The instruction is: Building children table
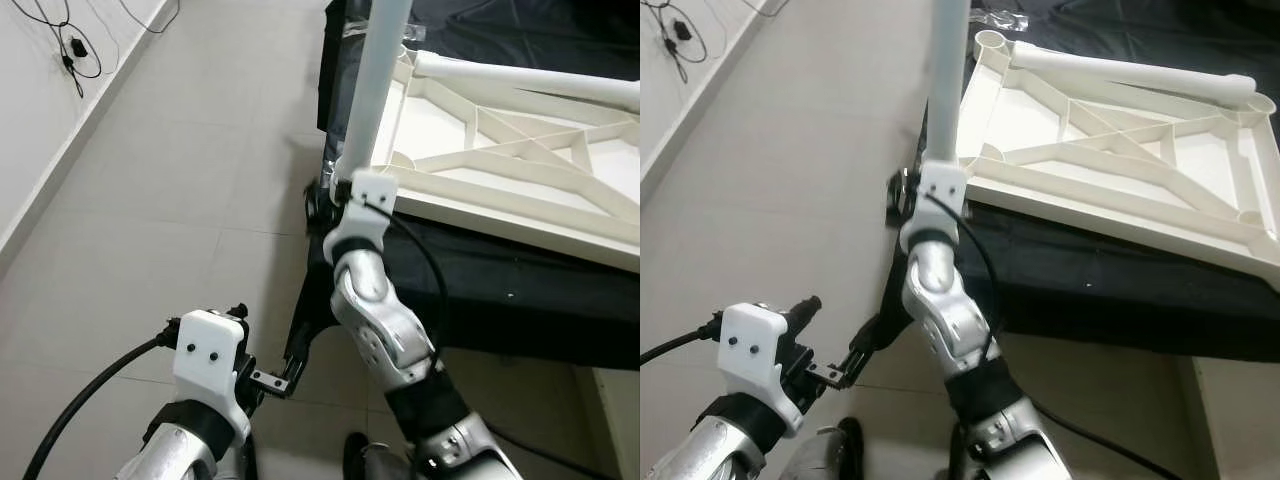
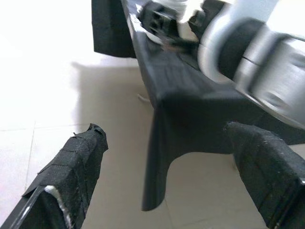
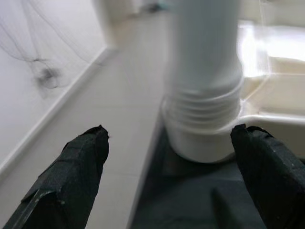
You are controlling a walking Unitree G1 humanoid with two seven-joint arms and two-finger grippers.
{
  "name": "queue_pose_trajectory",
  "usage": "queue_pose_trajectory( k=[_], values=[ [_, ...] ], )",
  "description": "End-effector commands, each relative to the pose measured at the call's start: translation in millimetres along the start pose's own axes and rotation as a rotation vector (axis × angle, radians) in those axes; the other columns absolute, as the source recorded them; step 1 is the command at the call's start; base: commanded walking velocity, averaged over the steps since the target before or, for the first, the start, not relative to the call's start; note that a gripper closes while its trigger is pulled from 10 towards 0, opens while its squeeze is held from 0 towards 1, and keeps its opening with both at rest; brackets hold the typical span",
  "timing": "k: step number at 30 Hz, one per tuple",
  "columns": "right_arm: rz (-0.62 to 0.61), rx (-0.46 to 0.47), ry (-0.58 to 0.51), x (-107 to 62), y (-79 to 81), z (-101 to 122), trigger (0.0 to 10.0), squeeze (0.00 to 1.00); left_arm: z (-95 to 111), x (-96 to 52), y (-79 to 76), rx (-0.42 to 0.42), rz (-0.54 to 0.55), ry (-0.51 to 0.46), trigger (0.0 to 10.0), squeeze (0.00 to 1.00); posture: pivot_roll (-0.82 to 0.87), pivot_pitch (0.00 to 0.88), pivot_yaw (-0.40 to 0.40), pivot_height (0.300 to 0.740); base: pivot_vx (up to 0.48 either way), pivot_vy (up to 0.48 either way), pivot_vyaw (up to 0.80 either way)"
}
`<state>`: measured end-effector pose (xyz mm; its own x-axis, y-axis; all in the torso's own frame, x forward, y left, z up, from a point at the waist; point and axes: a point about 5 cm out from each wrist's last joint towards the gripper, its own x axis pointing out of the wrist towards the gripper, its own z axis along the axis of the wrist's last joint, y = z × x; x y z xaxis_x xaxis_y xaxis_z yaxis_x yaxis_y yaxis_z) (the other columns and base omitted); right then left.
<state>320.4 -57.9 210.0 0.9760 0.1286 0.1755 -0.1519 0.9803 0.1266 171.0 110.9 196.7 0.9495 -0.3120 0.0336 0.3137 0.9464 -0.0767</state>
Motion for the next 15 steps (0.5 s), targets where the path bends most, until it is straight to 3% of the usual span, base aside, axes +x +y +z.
queue_pose_trajectory(
  k=[1,3,5,9,13,15],
  values=[
    [0.056,0.005,0.002,-6.4,0.0,1.4,10.0,0.00,-6.3,-1.4,4.1,0.007,0.035,0.027,10.0,0.00,0.12,0.241,-0.037,0.740,0.000,0.000,0.00],
    [0.134,-0.042,0.000,-21.0,-15.1,-1.6,10.0,0.00,-8.5,-0.8,9.7,0.015,0.077,0.028,10.0,0.00,0.11,0.233,-0.035,0.740,0.000,0.000,0.00],
    [0.171,-0.065,-0.004,-24.9,-24.7,-2.1,10.0,0.00,-9.4,-0.5,13.8,0.027,0.110,0.027,10.0,0.00,0.11,0.226,-0.039,0.740,0.000,0.000,0.00],
    [0.222,-0.109,-0.015,-20.9,-49.9,-0.2,10.0,0.00,-13.1,-0.2,25.8,0.067,0.190,0.035,10.0,0.00,0.10,0.217,-0.035,0.740,0.000,0.000,0.00],
    [0.219,-0.109,-0.002,-17.1,-57.7,-1.1,10.0,0.00,-15.0,-1.0,33.1,0.102,0.234,0.038,10.0,0.00,0.11,0.200,-0.037,0.740,0.000,0.000,0.00],
    [0.227,-0.099,0.006,-14.8,-58.5,-2.5,10.0,0.00,-17.1,-1.4,37.3,0.128,0.250,0.048,10.0,0.00,0.11,0.187,-0.036,0.740,0.000,-0.461,0.00]
  ],
)
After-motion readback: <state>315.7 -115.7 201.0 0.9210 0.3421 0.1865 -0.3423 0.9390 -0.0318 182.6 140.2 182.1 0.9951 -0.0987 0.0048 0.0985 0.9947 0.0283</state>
